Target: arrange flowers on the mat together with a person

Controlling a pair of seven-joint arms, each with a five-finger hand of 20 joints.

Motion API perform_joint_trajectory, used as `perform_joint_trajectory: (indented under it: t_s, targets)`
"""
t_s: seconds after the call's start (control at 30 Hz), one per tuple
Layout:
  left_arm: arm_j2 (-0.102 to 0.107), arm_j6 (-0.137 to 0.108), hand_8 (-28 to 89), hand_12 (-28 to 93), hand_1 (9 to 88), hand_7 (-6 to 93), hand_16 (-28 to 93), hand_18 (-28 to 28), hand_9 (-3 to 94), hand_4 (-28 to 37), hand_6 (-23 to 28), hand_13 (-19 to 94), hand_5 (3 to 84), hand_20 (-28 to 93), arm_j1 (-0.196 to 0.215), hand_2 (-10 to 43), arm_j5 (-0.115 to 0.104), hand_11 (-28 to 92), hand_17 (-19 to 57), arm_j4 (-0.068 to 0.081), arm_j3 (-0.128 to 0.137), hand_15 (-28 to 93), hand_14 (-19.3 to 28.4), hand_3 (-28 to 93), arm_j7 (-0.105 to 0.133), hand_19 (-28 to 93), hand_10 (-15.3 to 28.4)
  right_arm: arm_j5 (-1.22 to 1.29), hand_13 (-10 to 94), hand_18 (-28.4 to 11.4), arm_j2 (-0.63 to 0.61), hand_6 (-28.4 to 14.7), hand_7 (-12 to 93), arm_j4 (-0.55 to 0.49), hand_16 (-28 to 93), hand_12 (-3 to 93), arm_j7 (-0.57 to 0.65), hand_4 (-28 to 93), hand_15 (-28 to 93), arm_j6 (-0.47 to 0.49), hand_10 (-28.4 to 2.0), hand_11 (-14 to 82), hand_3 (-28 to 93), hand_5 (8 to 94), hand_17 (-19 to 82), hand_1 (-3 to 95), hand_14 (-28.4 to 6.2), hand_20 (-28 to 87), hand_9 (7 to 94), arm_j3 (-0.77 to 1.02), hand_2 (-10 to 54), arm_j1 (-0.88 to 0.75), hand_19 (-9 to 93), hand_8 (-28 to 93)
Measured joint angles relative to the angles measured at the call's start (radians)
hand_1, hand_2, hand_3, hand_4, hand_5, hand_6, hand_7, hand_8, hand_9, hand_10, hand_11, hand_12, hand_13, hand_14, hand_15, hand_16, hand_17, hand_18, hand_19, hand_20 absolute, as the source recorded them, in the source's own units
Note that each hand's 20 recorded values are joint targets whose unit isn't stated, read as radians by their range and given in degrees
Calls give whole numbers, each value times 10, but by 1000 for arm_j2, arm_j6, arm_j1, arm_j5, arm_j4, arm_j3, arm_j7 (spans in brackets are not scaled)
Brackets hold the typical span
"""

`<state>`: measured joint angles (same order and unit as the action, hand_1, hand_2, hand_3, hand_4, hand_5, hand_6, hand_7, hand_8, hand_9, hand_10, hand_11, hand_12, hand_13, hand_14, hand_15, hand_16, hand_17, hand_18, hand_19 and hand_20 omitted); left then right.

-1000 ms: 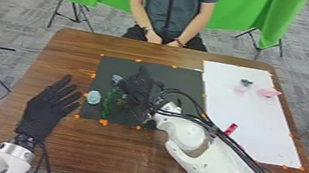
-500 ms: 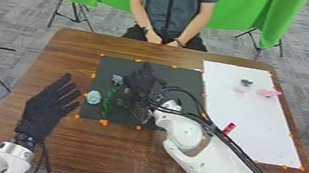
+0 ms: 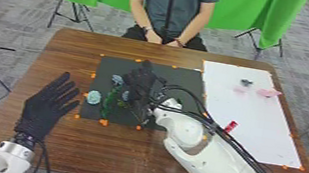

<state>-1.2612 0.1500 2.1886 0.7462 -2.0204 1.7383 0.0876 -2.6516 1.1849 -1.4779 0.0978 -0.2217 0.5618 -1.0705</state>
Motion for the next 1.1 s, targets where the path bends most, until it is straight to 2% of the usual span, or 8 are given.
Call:
perform_joint_trajectory:
  t_s: [0.13,0.2,0.33,0.53,0.73,0.83,0.97,1.1]
  targets:
    - [0,0,-93,148,227,153,56,198,228,-283,-1,207,283,83,0,-38,0,114,-109,0,0,87,102,741,-1,376,87,0,631,-174,-3,12,408,-8,318,387,2,-283,557,4,-78,205,847,598,210,439,-54,392,696,0,-95,-1,680,-66]
    - [0,0,-93,146,227,151,57,199,228,-283,-1,208,282,84,0,-36,0,112,-109,0,1,86,104,740,-1,375,88,0,597,-175,-3,6,387,-15,283,264,3,-283,602,10,-101,327,882,523,204,411,-62,389,564,6,-95,-6,688,-180]
    - [0,0,-91,143,232,141,57,203,230,-283,5,208,280,86,0,-21,0,106,-111,0,1,86,112,724,-1,377,93,44,478,-181,-3,-21,405,-48,165,252,4,-283,709,18,-122,370,929,387,161,350,-82,373,397,62,-95,-38,668,-203]
    - [-2,0,-84,144,240,131,57,211,235,-278,13,210,282,87,1,-9,3,104,-115,-5,4,93,123,706,1,384,102,405,384,-193,-40,-34,345,-161,120,242,1,-273,591,58,-140,325,903,386,138,278,-110,340,367,188,-16,-89,611,-190]
    - [-9,-2,-82,145,242,128,55,215,241,-275,16,213,286,85,19,-5,3,102,-117,-23,17,100,128,697,8,388,108,646,335,-196,-132,-51,184,-336,168,216,-105,-191,346,242,-144,180,931,392,104,242,-119,265,361,485,101,-213,483,-133]
    - [-10,-12,-82,147,243,127,53,216,242,-275,15,212,286,83,38,-4,3,102,-117,-32,26,102,129,694,20,390,108,784,291,-198,-210,-52,144,-439,222,213,-87,-184,224,314,-135,112,924,383,56,215,-128,241,343,635,83,-309,404,-116]
    - [-11,-12,-81,148,245,126,52,215,242,-274,15,211,285,81,49,-2,16,100,-118,-34,37,101,130,690,20,390,109,1023,299,-201,-278,-55,134,-537,269,217,34,-251,190,381,-135,103,859,398,42,207,-130,239,372,839,25,-476,386,-105]
    - [-13,-7,-81,150,244,127,52,216,243,-273,15,212,285,80,46,-3,31,100,-118,-33,41,104,130,691,14,390,109,1201,311,-200,-287,-73,125,-559,272,217,46,-279,207,352,-144,116,832,409,53,192,-128,245,383,1026,16,-664,396,-100]
